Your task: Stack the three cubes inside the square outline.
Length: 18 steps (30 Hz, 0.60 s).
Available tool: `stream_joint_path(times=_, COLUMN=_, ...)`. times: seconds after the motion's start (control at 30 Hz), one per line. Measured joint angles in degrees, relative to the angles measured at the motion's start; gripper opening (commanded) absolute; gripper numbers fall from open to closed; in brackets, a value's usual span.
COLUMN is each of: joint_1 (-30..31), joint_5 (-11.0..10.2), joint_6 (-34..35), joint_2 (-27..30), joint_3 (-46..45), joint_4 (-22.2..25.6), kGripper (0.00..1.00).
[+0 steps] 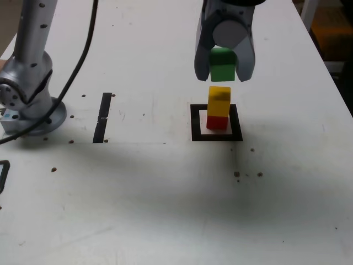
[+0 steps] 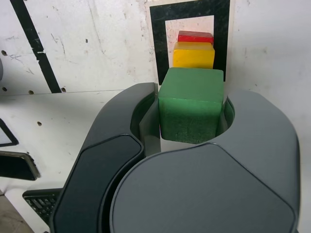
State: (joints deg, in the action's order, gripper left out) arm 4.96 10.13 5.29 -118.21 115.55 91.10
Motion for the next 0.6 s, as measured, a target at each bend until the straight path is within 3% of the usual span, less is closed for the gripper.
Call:
stream_joint_path(times=0.3, joint_1=0.00, joint_5=0.76, joint_6=-0.66, joint_2=-1.10, joint_3=-1.41, joint_4=-0.13, kGripper=0.22)
stream_joint_path(times=0.37, joint_1=0.00, joint_5=2.13, joint_6=-0.99, joint_2=-1.16, joint_3=-1.42, joint_4=-0.13, kGripper=0.22)
stream_joint_path(times=0.6, joint_1=-0.18, joint_5=4.00, joint_6=-1.81, joint_2=-2.00, joint_3=-1.26, joint_4=-0.12, kGripper=0.22)
